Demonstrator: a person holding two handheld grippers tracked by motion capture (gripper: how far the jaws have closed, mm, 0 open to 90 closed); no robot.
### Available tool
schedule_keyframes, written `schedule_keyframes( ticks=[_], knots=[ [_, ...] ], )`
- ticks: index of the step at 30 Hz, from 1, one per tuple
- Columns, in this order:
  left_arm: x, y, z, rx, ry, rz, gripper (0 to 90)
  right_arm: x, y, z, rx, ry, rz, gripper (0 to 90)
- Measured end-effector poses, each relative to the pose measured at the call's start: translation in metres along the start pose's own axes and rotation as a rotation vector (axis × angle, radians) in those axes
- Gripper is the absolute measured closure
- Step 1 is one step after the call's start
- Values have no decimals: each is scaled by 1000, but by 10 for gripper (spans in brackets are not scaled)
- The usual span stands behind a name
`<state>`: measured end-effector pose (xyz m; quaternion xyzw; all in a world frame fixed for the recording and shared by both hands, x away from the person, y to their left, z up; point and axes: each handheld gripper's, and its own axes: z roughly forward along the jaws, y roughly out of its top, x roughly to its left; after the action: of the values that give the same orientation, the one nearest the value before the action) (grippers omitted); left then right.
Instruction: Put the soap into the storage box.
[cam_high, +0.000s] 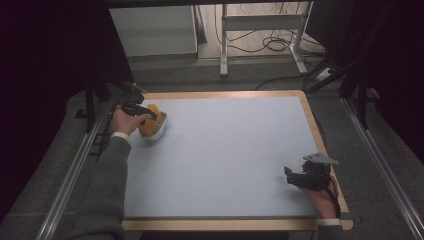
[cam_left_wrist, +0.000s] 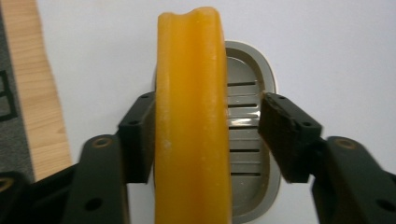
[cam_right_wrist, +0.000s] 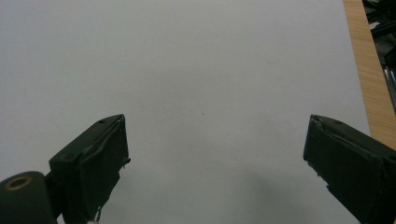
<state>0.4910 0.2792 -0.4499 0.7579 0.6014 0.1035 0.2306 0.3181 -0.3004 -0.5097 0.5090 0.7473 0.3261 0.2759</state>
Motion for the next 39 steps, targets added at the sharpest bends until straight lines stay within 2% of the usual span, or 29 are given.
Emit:
schedule_keyframes(
  ticks=[2,4,6,8,11,12,14,17,20,25,31,35,39],
  knots=[
    [2,-1,-2,6,42,7,324,0,0,0,0,-1,0,66],
    [5,-2,-4,9,64,10,282,0,0,0,1,-2,3,66],
    [8,-4,-7,-4,43,-5,275,0,0,0,1,-2,3,66],
    [9,-6,-11,-11,56,6,255,0,0,0,1,-1,1,66],
    [8,-9,-17,-22,51,29,226,1,0,1,3,-2,-2,66],
    [7,-10,-21,-26,45,40,218,1,0,1,4,-2,-2,66],
    [6,-14,-28,-79,2,28,220,1,0,0,3,0,0,66],
    [3,-20,-37,-111,-13,59,211,0,0,0,1,-1,-2,66],
    [-1,-28,-44,-152,-69,72,207,0,0,0,0,-2,0,66],
    [-8,-49,-53,-214,-113,105,205,1,1,0,-1,-1,-1,66],
    [-20,-78,-58,-245,-158,155,208,1,2,-2,-9,-3,2,66],
    [-28,-97,-60,-276,-191,175,212,2,2,-3,-10,-3,0,66],
    [-37,-116,-58,-272,-202,199,208,2,2,-3,-10,-3,0,66]
  ],
)
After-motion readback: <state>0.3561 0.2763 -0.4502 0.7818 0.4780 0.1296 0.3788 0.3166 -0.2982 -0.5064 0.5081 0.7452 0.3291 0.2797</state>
